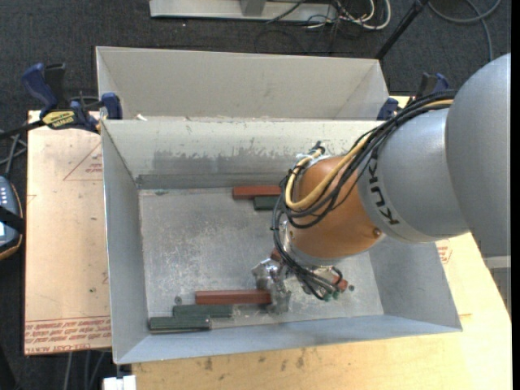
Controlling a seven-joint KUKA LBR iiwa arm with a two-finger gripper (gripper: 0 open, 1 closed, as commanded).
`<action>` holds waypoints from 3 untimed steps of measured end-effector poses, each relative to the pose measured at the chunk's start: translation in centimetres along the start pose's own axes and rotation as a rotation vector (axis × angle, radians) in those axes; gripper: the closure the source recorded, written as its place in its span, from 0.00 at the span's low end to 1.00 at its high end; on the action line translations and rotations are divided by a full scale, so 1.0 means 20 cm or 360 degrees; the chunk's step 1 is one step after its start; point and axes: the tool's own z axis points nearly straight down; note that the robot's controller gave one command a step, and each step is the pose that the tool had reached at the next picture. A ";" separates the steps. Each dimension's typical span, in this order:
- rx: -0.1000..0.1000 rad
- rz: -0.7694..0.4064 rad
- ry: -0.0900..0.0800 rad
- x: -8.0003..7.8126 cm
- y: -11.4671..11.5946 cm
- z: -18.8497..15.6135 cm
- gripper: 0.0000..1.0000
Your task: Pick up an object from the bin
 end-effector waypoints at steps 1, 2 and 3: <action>0.0001 -0.0047 -0.0001 -0.03 0.02 -0.07 1.00; 0.0001 0.0004 -0.0003 -0.05 0.06 -0.05 1.00; 0.0000 0.0051 -0.0001 -0.14 0.08 -0.01 1.00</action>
Offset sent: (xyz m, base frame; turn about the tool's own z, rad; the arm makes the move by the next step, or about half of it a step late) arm 0.0038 0.0214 0.0001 0.0462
